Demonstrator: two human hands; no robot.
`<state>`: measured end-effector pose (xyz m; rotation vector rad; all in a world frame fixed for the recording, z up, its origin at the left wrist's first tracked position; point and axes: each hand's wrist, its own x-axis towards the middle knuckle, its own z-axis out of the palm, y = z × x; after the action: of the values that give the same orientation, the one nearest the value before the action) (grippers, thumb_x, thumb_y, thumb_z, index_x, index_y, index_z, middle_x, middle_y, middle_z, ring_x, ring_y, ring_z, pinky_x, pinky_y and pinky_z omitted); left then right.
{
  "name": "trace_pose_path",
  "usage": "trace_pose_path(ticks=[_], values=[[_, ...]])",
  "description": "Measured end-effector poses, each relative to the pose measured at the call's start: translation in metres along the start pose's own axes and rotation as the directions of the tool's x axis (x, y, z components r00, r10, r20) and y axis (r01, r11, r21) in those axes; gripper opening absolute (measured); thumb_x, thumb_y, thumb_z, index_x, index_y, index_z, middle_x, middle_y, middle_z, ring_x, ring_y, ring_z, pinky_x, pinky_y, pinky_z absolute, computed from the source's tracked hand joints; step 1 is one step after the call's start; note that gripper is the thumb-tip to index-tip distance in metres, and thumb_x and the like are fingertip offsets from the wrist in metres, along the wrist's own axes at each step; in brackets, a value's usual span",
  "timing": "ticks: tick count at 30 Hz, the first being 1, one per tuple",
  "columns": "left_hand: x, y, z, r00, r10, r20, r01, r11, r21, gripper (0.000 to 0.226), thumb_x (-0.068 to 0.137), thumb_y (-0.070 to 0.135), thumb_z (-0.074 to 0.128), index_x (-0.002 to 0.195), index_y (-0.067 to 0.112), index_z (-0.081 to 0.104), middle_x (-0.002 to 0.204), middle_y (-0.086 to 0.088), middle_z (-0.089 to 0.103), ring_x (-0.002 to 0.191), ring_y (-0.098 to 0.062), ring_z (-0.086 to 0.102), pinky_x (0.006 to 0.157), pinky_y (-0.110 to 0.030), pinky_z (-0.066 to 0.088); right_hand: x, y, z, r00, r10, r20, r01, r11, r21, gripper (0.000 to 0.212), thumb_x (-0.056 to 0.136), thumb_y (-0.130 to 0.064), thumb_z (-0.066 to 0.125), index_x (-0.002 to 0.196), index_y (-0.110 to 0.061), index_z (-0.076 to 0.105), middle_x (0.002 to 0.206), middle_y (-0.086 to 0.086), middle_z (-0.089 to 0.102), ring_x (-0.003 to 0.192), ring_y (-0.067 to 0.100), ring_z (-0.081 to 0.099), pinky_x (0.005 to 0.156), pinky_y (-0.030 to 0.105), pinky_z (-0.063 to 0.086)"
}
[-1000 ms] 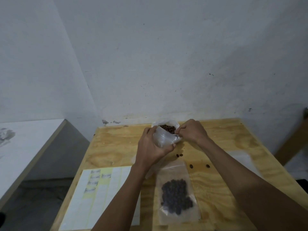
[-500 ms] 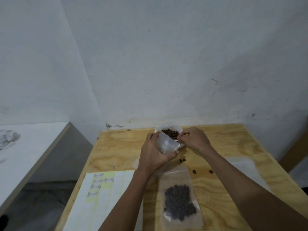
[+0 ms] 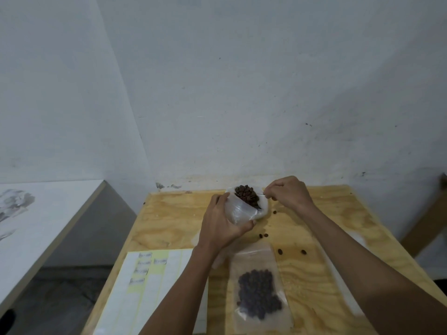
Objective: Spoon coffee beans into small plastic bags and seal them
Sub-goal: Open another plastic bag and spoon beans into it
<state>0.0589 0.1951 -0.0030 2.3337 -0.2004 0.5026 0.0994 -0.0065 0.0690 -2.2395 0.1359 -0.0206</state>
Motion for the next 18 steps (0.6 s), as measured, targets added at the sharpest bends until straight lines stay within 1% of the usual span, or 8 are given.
trace_pose_path(ticks=[3, 6, 8, 10, 12, 14, 16, 18], values=[[0.002, 0.001, -0.003, 0.999, -0.008, -0.032, 0.008, 1.000, 0.001, 0.109, 0.059, 0.078, 0.064, 0.139, 0.005, 0.052, 0.125, -0.002, 0.055, 0.111, -0.017, 0.056, 0.086, -0.023, 0.042, -0.005, -0.008, -0.010, 0.999, -0.016, 0.033, 0.016, 1.000, -0.005, 0.010, 0.079, -0.020, 0.076, 0.071, -0.021, 0.083, 0.073, -0.006, 0.077, 0.078, 0.014, 0.073, 0.063, 0.031, 0.056], [0.003, 0.004, -0.004, 0.999, 0.000, -0.053, 0.001, 1.000, 0.012, 0.110, 0.061, 0.080, 0.064, 0.140, 0.006, 0.051, 0.127, -0.002, 0.054, 0.112, -0.017, 0.055, 0.088, -0.023, 0.042, -0.009, -0.013, -0.014, 0.996, -0.024, 0.091, 0.032, 0.996, -0.087, 0.007, 0.074, -0.022, 0.077, 0.073, -0.018, 0.083, 0.076, 0.004, 0.077, 0.072, 0.018, 0.072, 0.065, 0.033, 0.060], [0.003, 0.009, -0.004, 0.998, 0.004, -0.056, -0.004, 1.000, 0.008, 0.109, 0.063, 0.080, 0.065, 0.142, 0.006, 0.049, 0.129, -0.002, 0.053, 0.116, -0.017, 0.054, 0.089, -0.023, 0.042, -0.016, -0.017, -0.014, 0.991, -0.043, 0.124, 0.060, 0.989, -0.135, 0.005, 0.073, -0.023, 0.078, 0.072, -0.023, 0.083, 0.073, -0.003, 0.077, 0.075, 0.018, 0.074, 0.075, 0.040, 0.064], [0.003, 0.013, -0.003, 0.999, 0.006, -0.049, -0.007, 1.000, -0.001, 0.110, 0.064, 0.080, 0.065, 0.144, 0.007, 0.047, 0.132, -0.002, 0.051, 0.118, -0.017, 0.053, 0.090, -0.026, 0.045, -0.023, -0.020, -0.011, 0.988, -0.100, 0.115, 0.122, 0.971, -0.207, 0.010, 0.077, -0.023, 0.076, 0.073, -0.029, 0.083, 0.073, -0.010, 0.076, 0.073, 0.015, 0.073, 0.073, 0.039, 0.064], [0.002, 0.015, -0.002, 0.999, 0.005, -0.049, -0.005, 1.000, -0.003, 0.111, 0.065, 0.080, 0.065, 0.146, 0.007, 0.045, 0.134, -0.002, 0.051, 0.119, -0.017, 0.052, 0.092, -0.028, 0.047, -0.032, -0.026, -0.008, 0.977, -0.201, 0.071, 0.212, 0.912, -0.352, 0.015, 0.081, -0.021, 0.072, 0.078, -0.032, 0.082, 0.077, -0.011, 0.076, 0.068, 0.013, 0.070, 0.062, 0.030, 0.059], [0.002, 0.014, -0.003, 0.998, 0.003, -0.058, -0.003, 1.000, 0.002, 0.109, 0.066, 0.079, 0.066, 0.146, 0.007, 0.046, 0.134, -0.003, 0.051, 0.119, -0.018, 0.053, 0.092, -0.029, 0.048, -0.037, -0.029, -0.007, 0.953, -0.304, 0.001, 0.269, 0.842, -0.467, 0.016, 0.083, -0.022, 0.070, 0.086, -0.033, 0.080, 0.082, -0.009, 0.076, 0.067, 0.013, 0.067, 0.054, 0.023, 0.049], [0.001, 0.011, -0.005, 0.998, 0.001, -0.069, 0.000, 1.000, 0.010, 0.107, 0.065, 0.076, 0.066, 0.144, 0.006, 0.048, 0.131, -0.003, 0.052, 0.117, -0.020, 0.055, 0.090, -0.030, 0.049, -0.036, -0.028, -0.006, 0.931, -0.352, -0.097, 0.264, 0.833, -0.486, 0.018, 0.083, -0.022, 0.068, 0.091, -0.032, 0.081, 0.083, -0.007, 0.075, 0.068, 0.014, 0.065, 0.050, 0.021, 0.041], [0.000, 0.009, -0.007, 0.997, -0.003, -0.083, 0.003, 1.000, 0.011, 0.106, 0.065, 0.075, 0.066, 0.143, 0.005, 0.049, 0.129, -0.003, 0.053, 0.114, -0.020, 0.056, 0.089, -0.030, 0.049, -0.033, -0.023, -0.005, 0.918, -0.338, -0.210, 0.208, 0.857, -0.471, 0.018, 0.085, -0.019, 0.068, 0.093, -0.029, 0.081, 0.086, -0.005, 0.076, 0.068, 0.017, 0.064, 0.050, 0.021, 0.037]])
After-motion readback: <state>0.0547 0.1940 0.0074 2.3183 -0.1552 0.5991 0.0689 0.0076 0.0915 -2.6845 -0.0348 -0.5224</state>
